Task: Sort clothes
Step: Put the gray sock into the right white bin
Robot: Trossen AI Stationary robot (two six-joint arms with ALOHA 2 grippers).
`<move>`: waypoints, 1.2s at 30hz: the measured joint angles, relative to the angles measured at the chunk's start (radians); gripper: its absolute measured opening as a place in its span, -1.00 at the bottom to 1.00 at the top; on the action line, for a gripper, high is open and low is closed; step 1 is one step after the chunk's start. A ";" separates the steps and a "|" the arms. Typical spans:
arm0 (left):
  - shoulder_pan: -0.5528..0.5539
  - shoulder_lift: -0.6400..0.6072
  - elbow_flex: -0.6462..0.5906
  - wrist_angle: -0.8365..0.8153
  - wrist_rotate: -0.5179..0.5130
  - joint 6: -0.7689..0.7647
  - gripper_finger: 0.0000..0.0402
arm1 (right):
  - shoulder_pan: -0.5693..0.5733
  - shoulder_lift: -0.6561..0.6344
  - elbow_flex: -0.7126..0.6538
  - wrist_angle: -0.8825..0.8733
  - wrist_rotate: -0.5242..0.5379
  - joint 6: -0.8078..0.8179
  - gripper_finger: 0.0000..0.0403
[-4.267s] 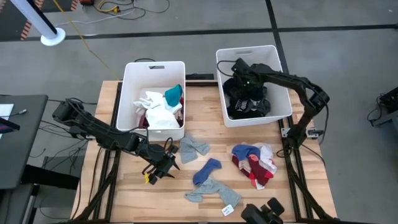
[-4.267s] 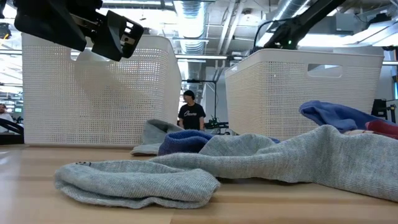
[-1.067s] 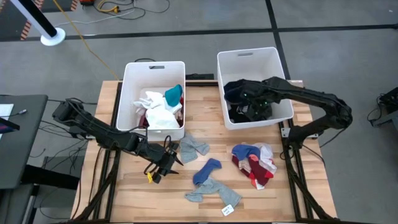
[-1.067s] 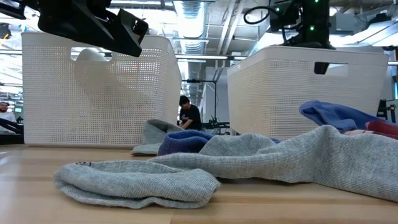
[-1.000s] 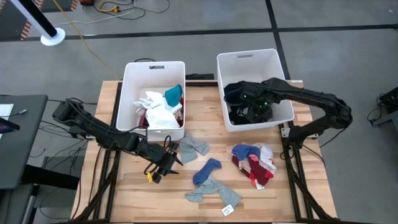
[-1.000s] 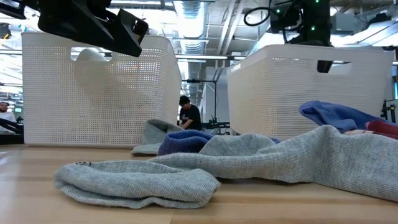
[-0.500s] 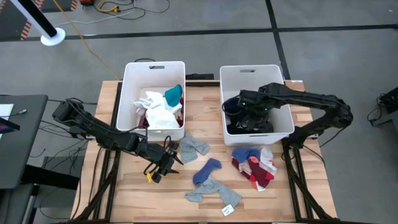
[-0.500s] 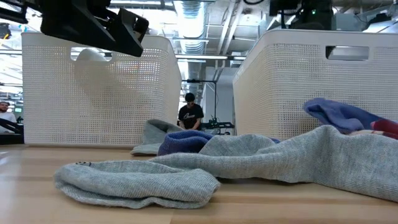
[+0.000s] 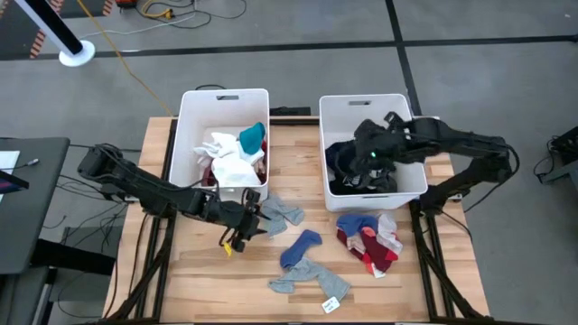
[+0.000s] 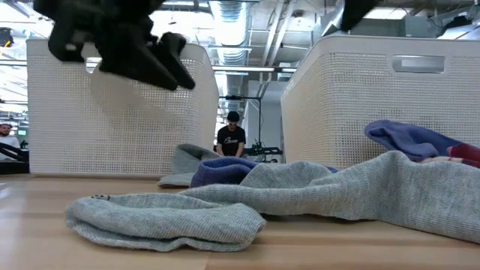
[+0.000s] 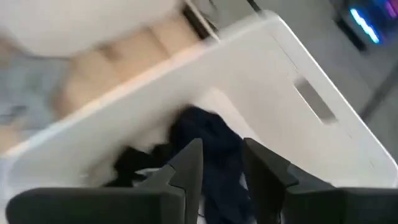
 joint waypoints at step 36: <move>0.015 0.494 0.326 -0.349 0.063 0.039 -0.21 | 0.666 0.235 -0.014 0.285 0.066 -0.044 -0.37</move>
